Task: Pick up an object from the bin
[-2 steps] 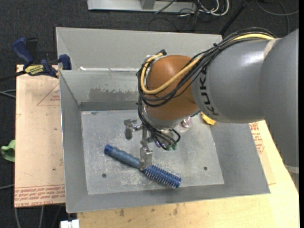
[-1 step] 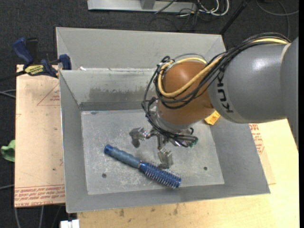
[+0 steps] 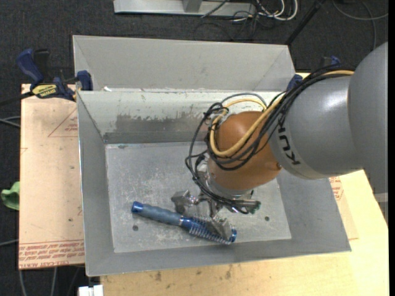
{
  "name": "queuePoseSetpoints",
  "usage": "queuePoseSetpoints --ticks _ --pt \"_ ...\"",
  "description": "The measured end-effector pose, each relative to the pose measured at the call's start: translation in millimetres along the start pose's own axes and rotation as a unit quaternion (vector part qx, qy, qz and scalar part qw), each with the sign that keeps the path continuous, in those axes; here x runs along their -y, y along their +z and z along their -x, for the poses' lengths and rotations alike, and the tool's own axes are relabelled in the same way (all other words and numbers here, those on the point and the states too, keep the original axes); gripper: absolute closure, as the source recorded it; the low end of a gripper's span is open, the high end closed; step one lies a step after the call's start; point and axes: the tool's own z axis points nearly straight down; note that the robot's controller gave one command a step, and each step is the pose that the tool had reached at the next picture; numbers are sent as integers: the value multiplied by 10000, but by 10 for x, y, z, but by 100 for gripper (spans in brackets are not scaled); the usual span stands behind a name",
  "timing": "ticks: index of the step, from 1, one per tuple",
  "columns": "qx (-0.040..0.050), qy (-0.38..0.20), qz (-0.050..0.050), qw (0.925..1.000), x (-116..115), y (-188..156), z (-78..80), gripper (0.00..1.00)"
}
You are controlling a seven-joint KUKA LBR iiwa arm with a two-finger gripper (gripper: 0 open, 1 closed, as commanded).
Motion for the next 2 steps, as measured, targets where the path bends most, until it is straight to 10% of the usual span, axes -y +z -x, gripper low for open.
queuePoseSetpoints --ticks 1,2 --pt "16 260 -16 9997 -106 79 -29 0" --pt "61 283 -32 9996 -96 84 -17 100"
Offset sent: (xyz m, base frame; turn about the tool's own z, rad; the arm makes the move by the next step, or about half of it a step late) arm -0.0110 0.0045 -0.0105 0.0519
